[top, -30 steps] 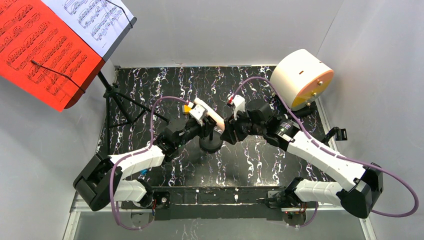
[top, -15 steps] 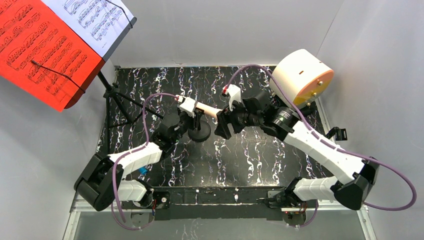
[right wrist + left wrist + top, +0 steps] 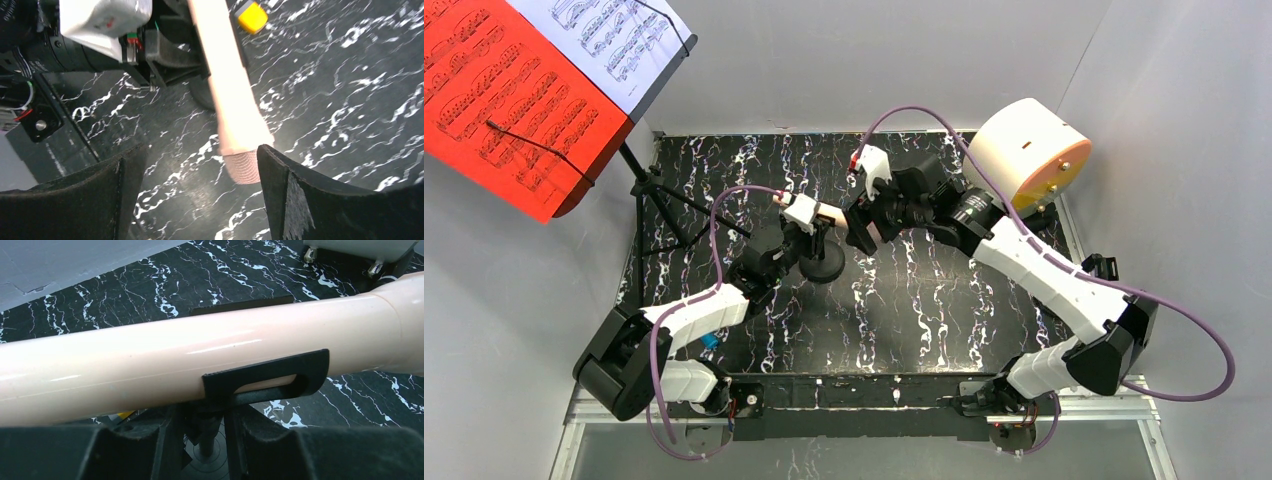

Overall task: Pack up the instrument practice props
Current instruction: Remove the microphone from the microphone stand.

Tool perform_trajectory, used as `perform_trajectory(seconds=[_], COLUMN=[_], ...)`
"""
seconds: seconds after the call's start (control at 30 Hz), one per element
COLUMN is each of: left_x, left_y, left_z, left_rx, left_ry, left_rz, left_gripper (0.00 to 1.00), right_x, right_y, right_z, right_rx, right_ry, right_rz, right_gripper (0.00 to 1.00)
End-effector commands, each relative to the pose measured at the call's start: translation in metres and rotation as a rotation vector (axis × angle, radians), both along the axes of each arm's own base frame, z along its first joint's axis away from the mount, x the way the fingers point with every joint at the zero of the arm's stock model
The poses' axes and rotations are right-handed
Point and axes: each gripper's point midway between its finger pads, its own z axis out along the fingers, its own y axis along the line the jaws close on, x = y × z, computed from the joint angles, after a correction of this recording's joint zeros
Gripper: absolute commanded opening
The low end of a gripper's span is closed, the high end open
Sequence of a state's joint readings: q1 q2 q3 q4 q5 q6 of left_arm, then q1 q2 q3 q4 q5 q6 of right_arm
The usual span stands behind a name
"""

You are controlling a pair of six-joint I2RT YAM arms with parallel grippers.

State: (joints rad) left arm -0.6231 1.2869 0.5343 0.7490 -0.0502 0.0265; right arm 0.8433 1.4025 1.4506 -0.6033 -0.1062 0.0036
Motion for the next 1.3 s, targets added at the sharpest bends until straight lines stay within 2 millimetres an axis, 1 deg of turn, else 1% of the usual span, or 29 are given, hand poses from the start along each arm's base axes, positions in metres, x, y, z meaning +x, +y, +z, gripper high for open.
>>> perform_trajectory(seconds=[0.0, 0.03, 0.13, 0.27, 0.37, 0.47, 0.57, 0.63, 0.7, 0.8, 0.87, 0.9, 0.93, 1.13, 1.27], left_x=[-0.005, -0.007, -0.01, -0.013, -0.014, -0.014, -0.013, -0.011, -0.01, -0.008, -0.007, -0.003, -0.001, 0.014, 0.018], left_y=[-0.01, -0.013, -0.018, -0.022, -0.023, -0.023, -0.022, -0.02, -0.018, -0.015, -0.013, -0.007, -0.004, 0.019, 0.03], left_z=[-0.002, -0.002, 0.0, 0.002, 0.002, 0.002, 0.002, 0.002, 0.002, 0.001, -0.001, -0.001, -0.002, -0.004, -0.002], left_rx=[0.021, 0.018, 0.013, 0.009, 0.008, 0.008, 0.008, 0.009, 0.009, 0.007, 0.002, 0.002, 0.0, -0.057, -0.055], left_ry=[0.012, 0.013, 0.011, 0.009, 0.009, 0.007, 0.007, 0.006, 0.008, 0.015, 0.024, 0.028, 0.033, 0.083, 0.074], left_rz=[-0.06, -0.082, -0.112, -0.139, -0.148, -0.147, -0.142, -0.127, -0.111, -0.09, -0.071, -0.03, -0.007, 0.12, 0.171], left_gripper=[0.0, 0.0, 0.0, 0.0, 0.0, 0.0, 0.0, 0.0, 0.0, 0.0, 0.0, 0.0, 0.0, 0.0, 0.0], right_x=[0.02, 0.021, 0.027, 0.03, 0.035, 0.037, 0.036, 0.032, 0.028, 0.022, 0.015, 0.01, 0.006, -0.025, -0.041], right_y=[0.002, 0.003, 0.008, 0.019, 0.028, 0.033, 0.032, 0.03, 0.026, 0.019, 0.014, 0.012, 0.009, -0.016, -0.037], right_z=[0.041, 0.04, 0.025, 0.0, -0.012, -0.025, -0.034, -0.037, -0.04, -0.044, -0.043, -0.043, -0.043, -0.045, -0.055], right_rx=[0.017, 0.007, -0.035, -0.084, -0.098, -0.118, -0.144, -0.156, -0.164, -0.167, -0.161, -0.157, -0.154, -0.144, -0.17], right_ry=[-0.193, -0.208, -0.192, -0.121, -0.086, -0.053, -0.019, 0.003, 0.022, 0.042, 0.055, 0.063, 0.069, 0.102, 0.118], right_rz=[0.051, 0.068, 0.109, 0.151, 0.163, 0.173, 0.179, 0.188, 0.194, 0.181, 0.181, 0.184, 0.186, 0.197, 0.184], right_gripper=[0.89, 0.89, 0.88, 0.85, 0.81, 0.76, 0.67, 0.57, 0.42, 0.17, 0.07, 0.04, 0.01, 0.01, 0.01])
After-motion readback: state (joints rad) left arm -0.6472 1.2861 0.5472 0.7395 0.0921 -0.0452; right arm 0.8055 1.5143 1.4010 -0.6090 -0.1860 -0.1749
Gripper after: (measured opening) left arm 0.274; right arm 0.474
